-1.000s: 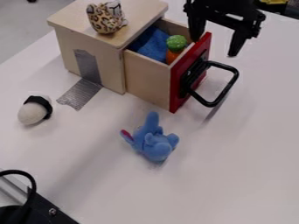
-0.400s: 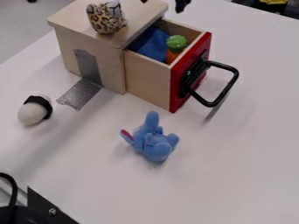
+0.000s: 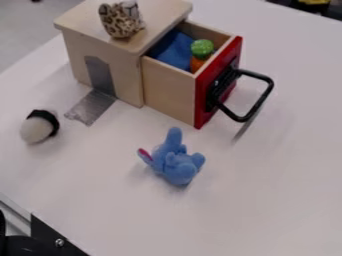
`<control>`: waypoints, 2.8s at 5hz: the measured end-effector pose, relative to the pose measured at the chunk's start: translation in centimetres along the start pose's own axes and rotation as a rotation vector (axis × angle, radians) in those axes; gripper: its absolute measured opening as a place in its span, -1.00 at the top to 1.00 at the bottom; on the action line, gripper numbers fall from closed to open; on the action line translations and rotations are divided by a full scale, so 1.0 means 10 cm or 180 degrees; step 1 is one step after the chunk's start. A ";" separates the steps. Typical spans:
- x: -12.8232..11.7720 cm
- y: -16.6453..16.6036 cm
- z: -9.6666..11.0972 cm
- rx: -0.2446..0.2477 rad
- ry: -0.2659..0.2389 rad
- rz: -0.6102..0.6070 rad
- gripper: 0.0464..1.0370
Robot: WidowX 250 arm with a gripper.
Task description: Placed the tiger between the elephant and egg
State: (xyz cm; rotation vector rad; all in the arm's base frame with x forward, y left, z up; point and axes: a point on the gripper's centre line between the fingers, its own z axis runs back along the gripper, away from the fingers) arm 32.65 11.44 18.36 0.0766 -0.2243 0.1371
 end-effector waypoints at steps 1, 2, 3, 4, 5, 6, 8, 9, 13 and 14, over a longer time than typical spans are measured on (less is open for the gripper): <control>-0.01 0.08 -0.38 0.0046 0.0273 0.0011 -0.92; -0.07 0.10 -0.73 0.0064 0.0533 0.0031 -0.93; -0.04 0.10 -0.81 0.0064 0.0557 0.0046 -0.85; -0.06 0.04 -0.80 0.0065 0.0530 0.0008 -0.29; -0.21 0.00 -0.72 0.0088 0.0522 -0.0018 0.02; -0.48 -0.12 -0.60 0.0121 0.0521 -0.0116 0.09; -1.30 -0.18 -0.74 0.0140 0.0599 -0.0044 0.09; -1.49 -0.09 -0.99 0.0158 0.0598 0.0050 0.09; -1.63 -0.10 -1.13 -0.0069 0.0618 -0.0124 -0.93; -1.64 -0.15 -0.86 -0.0143 0.0500 -0.0289 -0.92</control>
